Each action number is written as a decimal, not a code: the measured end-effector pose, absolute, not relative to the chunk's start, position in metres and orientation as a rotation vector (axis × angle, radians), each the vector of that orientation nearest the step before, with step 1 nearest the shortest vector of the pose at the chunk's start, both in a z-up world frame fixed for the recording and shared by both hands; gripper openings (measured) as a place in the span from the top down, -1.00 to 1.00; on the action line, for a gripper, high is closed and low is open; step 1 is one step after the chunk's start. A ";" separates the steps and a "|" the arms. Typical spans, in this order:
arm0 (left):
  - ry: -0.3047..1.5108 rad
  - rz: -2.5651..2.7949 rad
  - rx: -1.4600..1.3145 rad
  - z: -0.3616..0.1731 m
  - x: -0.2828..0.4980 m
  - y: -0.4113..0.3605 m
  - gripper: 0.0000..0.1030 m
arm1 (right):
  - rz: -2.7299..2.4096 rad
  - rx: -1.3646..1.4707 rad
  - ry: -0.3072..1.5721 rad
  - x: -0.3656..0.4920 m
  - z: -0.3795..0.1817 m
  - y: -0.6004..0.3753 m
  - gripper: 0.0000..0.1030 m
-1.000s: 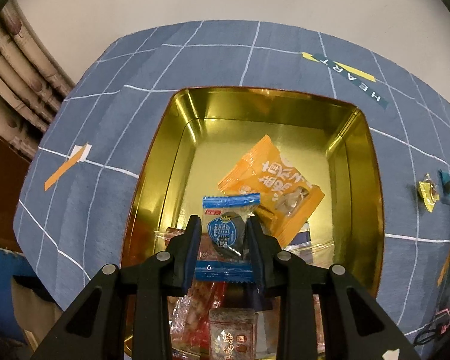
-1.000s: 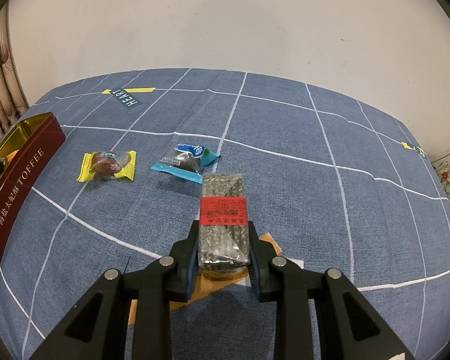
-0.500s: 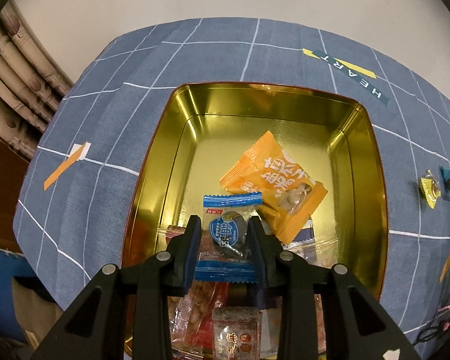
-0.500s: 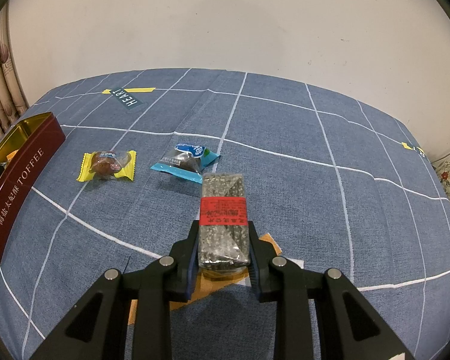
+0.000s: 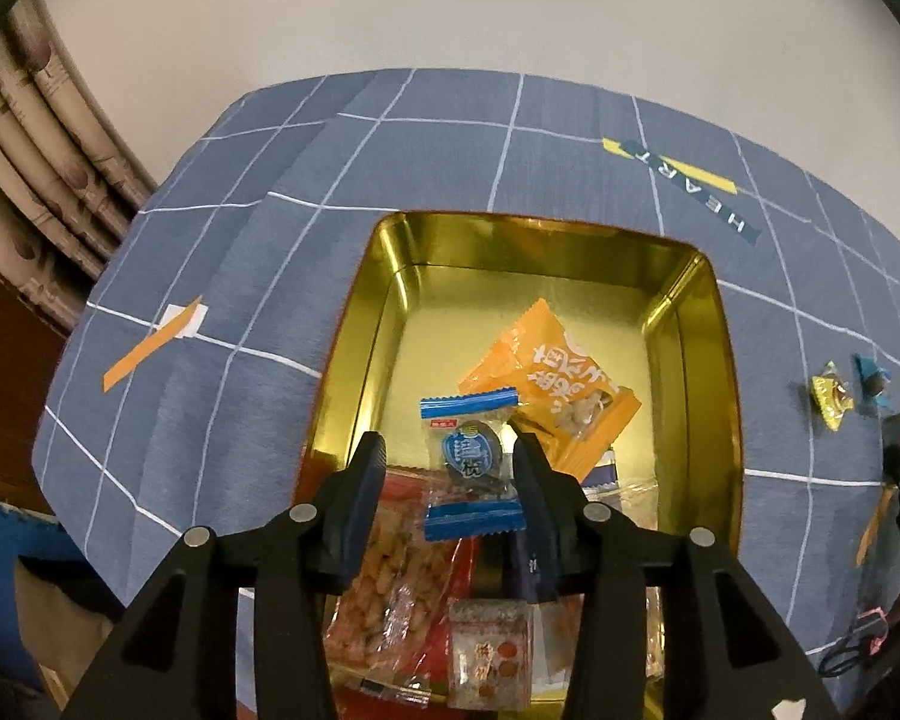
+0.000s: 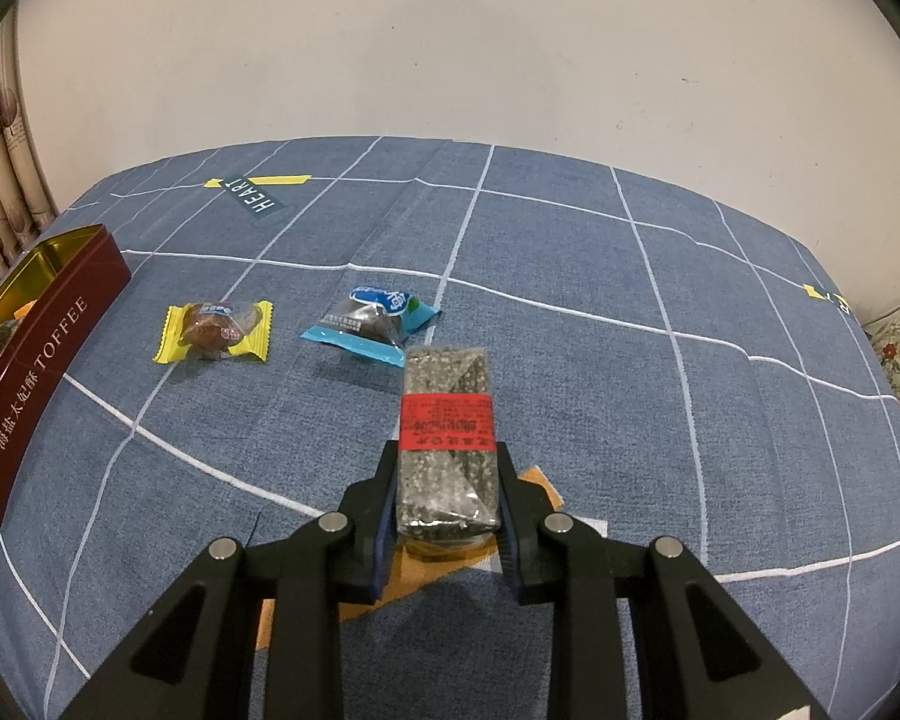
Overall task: Organize snacks
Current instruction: 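Carry the blue candy over the tin and open the left gripper, then carry the grey bar into the tin and open the right gripper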
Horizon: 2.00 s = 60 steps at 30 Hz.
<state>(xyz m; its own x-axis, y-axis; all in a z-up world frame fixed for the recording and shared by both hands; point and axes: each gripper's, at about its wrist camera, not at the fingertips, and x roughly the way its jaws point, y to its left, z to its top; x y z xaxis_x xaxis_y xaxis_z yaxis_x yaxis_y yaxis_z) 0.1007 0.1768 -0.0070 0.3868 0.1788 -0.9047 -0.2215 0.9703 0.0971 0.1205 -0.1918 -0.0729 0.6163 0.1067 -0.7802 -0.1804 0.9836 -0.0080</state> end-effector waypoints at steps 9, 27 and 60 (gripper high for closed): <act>1.133 0.248 -0.072 0.000 0.080 0.182 0.05 | 0.166 -0.090 0.892 0.120 -0.073 -0.192 0.46; 1.059 0.284 -0.126 0.011 0.030 0.201 -0.15 | 0.171 -0.096 1.014 0.139 -0.068 -0.193 0.45; 1.041 0.317 -0.169 0.009 0.008 0.225 -0.37 | 0.046 -0.046 1.110 0.143 -0.048 -0.162 0.48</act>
<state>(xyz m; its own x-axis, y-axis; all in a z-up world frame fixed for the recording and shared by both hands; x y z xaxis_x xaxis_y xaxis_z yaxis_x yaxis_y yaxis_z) 0.0084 0.2253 0.0087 0.4655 0.1776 -0.8671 -0.3365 0.9416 0.0122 0.1428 -0.1618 -0.0481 0.4438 0.0142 -0.8960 -0.0604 0.9981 -0.0141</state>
